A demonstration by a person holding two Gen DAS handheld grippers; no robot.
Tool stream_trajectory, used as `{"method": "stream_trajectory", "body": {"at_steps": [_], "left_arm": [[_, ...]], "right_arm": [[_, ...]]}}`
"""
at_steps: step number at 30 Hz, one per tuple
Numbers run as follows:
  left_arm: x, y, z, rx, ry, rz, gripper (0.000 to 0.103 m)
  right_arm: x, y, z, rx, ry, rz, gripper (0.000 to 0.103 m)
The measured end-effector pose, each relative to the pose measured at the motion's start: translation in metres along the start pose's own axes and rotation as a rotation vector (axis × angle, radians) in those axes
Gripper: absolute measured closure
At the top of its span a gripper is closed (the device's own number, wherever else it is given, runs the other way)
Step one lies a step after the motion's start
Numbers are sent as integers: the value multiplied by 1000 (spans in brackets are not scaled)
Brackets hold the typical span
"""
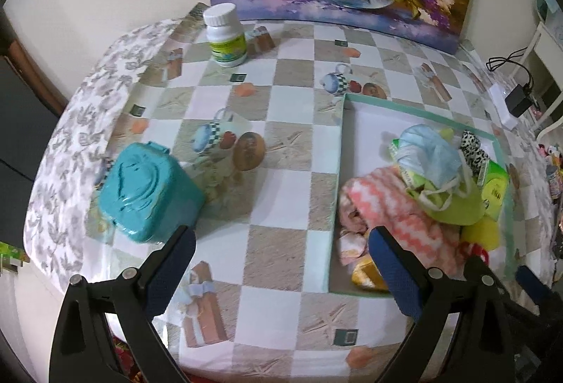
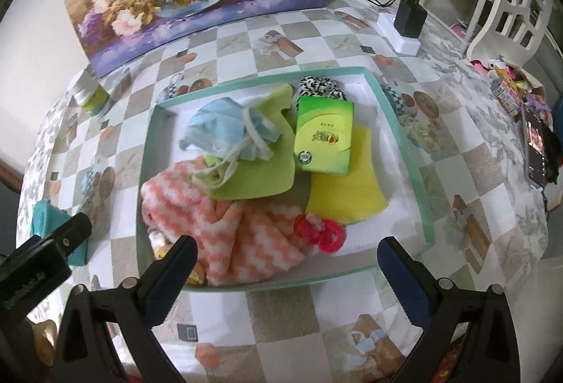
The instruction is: Organize soft objects
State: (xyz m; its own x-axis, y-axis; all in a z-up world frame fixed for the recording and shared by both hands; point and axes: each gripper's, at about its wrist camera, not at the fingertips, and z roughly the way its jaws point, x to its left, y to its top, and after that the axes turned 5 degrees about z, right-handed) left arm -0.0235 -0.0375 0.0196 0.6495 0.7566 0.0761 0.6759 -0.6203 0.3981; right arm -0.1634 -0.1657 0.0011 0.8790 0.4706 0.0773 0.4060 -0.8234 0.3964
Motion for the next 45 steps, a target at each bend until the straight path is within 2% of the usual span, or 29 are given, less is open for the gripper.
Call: {"method": "stream_trajectory", "body": {"at_steps": [6,14,20,30,45], "left_arm": [[1,-13,-6,-13,35,7,4],[8,-22,-11,-14,60,-7,4],[10,-26,-5,24,81,-11,4],[35,-21,-1,57,77,-96,4],[51,-20,1,80,44,-115,4]], "right_arm": [[5,-7,-7,-6,37,-20,0],[8,-7,-11,-18,30,-32,0],[12,-7,-12,-13,35,-55,0],[23,-8,-15,-24,28,-114,0],[22,-8,-15,-23,22,-117,0]]}}
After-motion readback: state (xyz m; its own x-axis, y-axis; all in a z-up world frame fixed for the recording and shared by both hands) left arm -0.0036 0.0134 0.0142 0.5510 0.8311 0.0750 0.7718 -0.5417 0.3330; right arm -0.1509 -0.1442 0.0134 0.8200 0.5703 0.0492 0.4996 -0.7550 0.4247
